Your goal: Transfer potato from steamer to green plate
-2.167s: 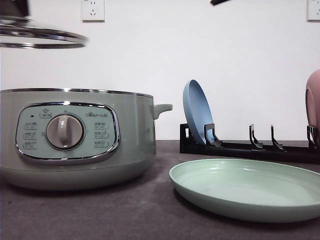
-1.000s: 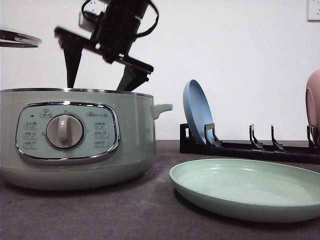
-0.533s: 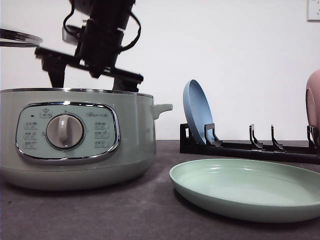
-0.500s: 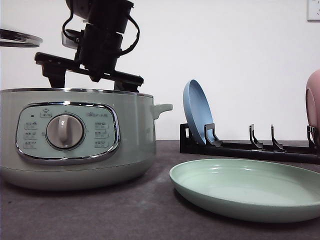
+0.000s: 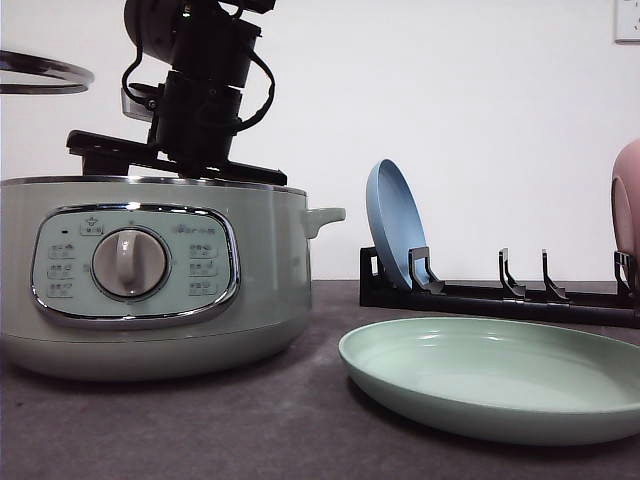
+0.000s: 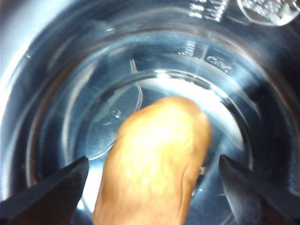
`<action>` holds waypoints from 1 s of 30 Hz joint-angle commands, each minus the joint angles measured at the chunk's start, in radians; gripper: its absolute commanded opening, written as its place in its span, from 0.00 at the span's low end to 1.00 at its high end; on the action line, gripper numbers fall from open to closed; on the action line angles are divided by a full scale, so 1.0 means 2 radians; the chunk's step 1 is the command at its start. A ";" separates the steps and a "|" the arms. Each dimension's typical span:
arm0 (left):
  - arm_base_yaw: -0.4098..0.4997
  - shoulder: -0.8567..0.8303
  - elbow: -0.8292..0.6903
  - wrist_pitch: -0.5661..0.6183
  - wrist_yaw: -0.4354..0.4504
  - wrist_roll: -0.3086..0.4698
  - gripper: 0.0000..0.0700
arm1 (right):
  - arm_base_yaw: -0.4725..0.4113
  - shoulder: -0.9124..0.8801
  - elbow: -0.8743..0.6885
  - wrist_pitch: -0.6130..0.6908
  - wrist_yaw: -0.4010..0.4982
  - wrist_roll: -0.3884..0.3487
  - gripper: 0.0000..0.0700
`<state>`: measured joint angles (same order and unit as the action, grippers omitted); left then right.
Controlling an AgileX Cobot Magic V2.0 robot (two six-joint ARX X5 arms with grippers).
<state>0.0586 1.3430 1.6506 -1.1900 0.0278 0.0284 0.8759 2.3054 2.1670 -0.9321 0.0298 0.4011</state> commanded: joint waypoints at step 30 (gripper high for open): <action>-0.004 -0.006 0.014 0.019 0.027 0.004 0.00 | -0.010 -0.061 0.160 -0.122 0.052 -0.125 0.24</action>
<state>0.0543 1.3430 1.6508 -1.1856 0.0771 0.0284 0.8504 2.1819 2.4516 -1.1659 0.1234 0.1899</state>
